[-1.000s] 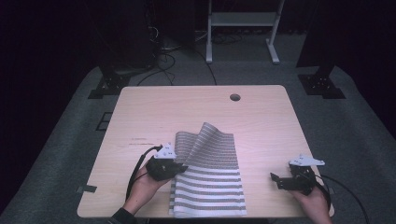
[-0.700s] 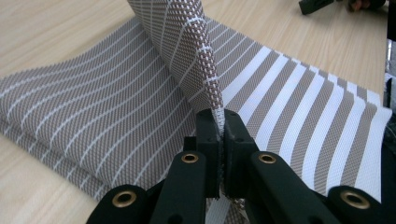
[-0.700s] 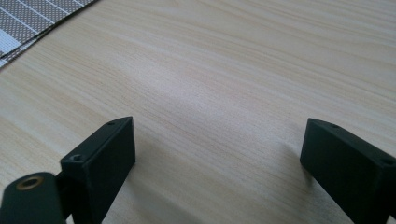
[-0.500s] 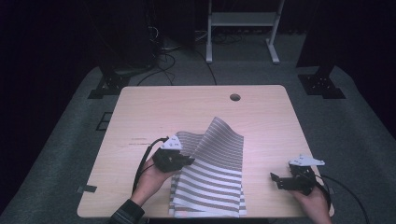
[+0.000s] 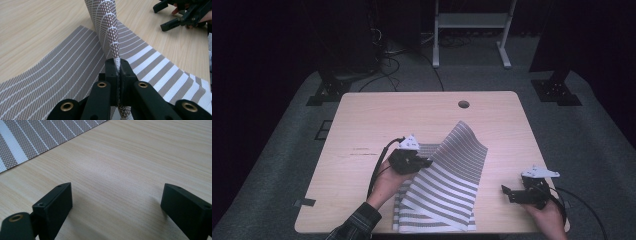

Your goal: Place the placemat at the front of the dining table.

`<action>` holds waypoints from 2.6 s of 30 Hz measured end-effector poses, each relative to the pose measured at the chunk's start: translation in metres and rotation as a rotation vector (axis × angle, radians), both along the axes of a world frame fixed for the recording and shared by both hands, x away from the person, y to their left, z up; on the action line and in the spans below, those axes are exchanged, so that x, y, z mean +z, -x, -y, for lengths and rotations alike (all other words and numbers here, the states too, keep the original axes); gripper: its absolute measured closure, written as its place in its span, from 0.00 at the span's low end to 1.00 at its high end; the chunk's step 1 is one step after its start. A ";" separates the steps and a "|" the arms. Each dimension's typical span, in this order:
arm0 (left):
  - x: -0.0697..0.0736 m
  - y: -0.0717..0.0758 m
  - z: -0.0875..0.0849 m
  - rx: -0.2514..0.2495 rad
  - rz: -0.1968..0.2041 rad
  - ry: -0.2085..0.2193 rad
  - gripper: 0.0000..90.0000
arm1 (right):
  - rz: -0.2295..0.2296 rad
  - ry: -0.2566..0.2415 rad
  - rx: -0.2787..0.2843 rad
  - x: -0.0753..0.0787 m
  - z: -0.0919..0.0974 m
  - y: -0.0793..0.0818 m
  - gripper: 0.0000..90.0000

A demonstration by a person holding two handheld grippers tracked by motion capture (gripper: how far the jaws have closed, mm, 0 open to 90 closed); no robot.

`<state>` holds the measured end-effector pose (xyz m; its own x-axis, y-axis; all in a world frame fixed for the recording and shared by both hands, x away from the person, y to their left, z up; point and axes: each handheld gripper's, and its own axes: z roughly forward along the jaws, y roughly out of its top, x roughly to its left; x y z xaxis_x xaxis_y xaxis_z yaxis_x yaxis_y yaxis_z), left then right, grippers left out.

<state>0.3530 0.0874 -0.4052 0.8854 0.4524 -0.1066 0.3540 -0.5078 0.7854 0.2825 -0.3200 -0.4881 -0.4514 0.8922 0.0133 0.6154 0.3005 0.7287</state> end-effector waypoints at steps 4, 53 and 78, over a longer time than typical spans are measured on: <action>0.002 -0.007 0.006 0.001 -0.003 0.003 0.98 | 0.001 0.000 0.001 0.000 0.000 0.000 0.10; 0.005 -0.053 0.102 -0.023 -0.018 0.057 0.98 | -0.001 0.000 -0.001 0.000 0.000 0.000 0.10; -0.002 -0.053 0.121 -0.019 -0.025 0.040 0.83 | -0.002 -0.002 -0.001 0.000 0.000 0.000 0.10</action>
